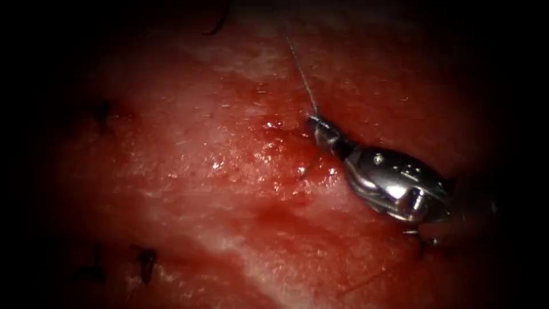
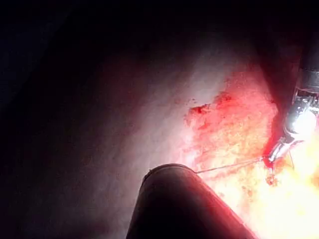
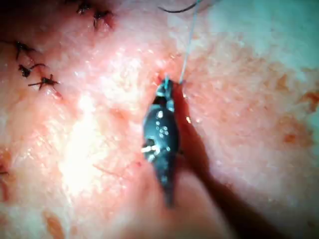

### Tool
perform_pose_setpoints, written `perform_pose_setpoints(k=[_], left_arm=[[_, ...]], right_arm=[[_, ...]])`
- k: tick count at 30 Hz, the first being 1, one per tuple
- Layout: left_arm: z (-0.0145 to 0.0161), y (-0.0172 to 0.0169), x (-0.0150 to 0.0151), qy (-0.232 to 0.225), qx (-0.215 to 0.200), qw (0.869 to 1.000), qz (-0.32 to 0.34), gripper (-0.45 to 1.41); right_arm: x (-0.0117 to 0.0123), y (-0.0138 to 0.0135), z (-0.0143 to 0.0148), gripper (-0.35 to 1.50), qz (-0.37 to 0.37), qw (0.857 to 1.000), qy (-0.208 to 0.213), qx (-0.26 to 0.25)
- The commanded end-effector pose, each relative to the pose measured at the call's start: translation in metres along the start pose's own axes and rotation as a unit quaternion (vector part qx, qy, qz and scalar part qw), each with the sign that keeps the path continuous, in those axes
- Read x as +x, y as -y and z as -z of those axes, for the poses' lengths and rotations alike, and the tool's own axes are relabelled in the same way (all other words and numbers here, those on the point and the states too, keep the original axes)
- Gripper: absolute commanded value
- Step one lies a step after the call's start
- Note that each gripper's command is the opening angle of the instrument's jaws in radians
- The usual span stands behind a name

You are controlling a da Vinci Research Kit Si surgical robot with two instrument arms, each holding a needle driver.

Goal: Wound Closure

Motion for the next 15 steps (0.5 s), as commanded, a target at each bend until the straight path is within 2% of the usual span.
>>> perform_pose_setpoints(k=[1,9,15], left_arm=[[-0.0006,0.0003,0.0005,-0.003,0.002,1.0,0.002,-0.45],[-0.0004,0.0029,0.0018,-0.012,0.011,1.0,0.014,-0.45],[-0.0009,0.0038,0.0027,-0.014,0.014,1.0,0.019,-0.45]], right_arm=[[-0.0011,0.0016,0.0007,-0.35,0.0,1.0,0.002,0.002],[-0.0025,0.0048,0.0029,-0.35,0.008,1.0,0.008,0.019],[-0.0026,0.0061,0.0037,-0.35,0.01,1.0,0.008,0.027]])
